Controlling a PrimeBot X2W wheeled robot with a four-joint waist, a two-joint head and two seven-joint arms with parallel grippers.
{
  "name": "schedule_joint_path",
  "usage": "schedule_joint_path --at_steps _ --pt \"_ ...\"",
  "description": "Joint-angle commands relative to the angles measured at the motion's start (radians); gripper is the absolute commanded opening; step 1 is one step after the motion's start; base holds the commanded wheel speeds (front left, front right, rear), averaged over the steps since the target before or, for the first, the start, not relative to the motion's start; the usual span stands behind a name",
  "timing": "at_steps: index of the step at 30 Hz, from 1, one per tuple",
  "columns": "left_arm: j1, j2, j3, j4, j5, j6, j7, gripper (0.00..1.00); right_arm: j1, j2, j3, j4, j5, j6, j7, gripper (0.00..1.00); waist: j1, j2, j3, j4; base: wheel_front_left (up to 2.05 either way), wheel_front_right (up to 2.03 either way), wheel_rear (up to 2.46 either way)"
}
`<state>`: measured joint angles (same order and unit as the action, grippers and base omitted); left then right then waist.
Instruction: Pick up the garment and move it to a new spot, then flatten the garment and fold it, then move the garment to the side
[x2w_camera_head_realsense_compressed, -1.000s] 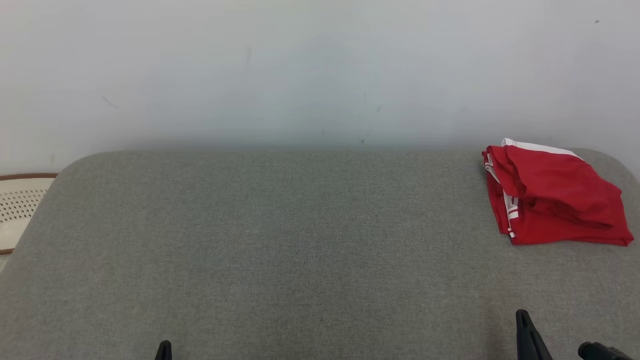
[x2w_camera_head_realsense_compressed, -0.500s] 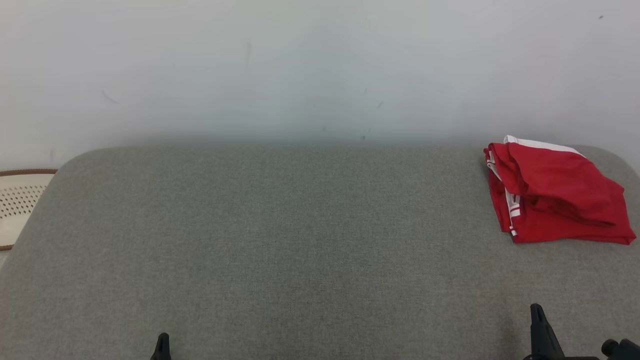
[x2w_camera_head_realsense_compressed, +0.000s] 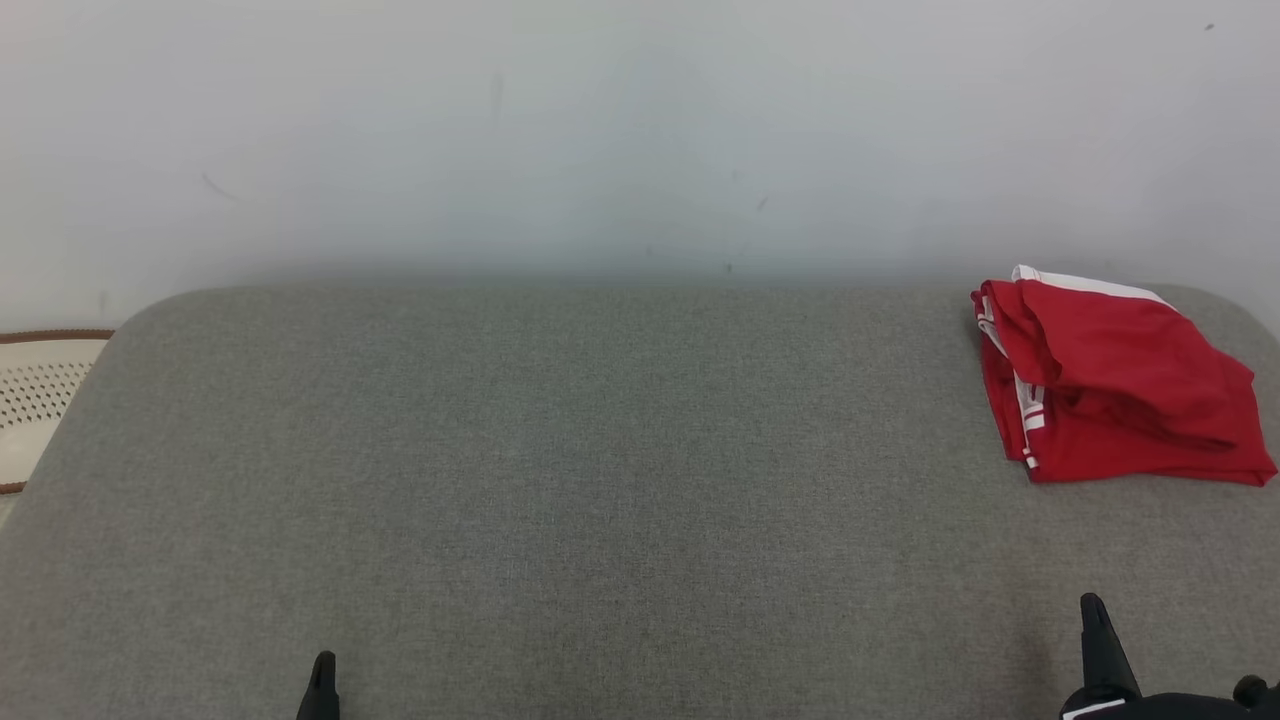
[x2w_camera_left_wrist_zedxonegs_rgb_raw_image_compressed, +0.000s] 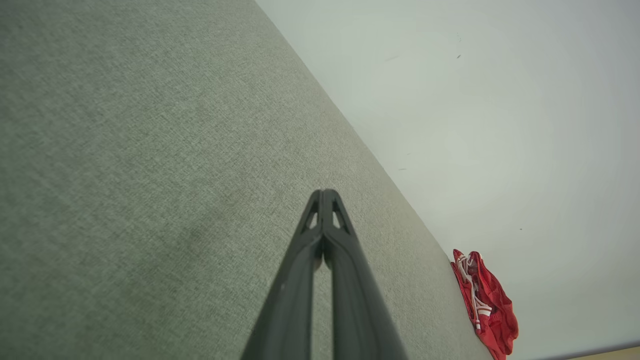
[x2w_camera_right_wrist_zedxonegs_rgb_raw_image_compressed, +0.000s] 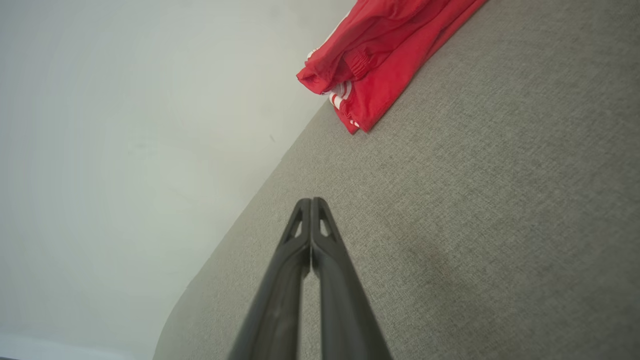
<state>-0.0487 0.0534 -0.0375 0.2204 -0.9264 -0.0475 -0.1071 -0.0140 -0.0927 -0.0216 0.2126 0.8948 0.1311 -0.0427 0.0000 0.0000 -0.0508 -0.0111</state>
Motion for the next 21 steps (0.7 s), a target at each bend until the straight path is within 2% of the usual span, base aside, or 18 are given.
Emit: schedule_joint_path --at_steps 1,21 --pt "-0.034 0.001 0.005 -0.001 -0.042 -0.008 0.006 0.00 -0.022 -0.010 -0.010 -0.002 0.046 0.000 0.009 0.00 0.0000 0.0000 0.002 0.000 0.00 0.00 0.00" --pt "-0.080 0.000 0.008 0.043 -0.257 -0.032 0.046 0.00 -0.060 -0.013 -0.059 0.024 0.276 0.000 0.067 0.00 0.0000 0.0000 0.015 0.003 0.00 0.00 0.00"
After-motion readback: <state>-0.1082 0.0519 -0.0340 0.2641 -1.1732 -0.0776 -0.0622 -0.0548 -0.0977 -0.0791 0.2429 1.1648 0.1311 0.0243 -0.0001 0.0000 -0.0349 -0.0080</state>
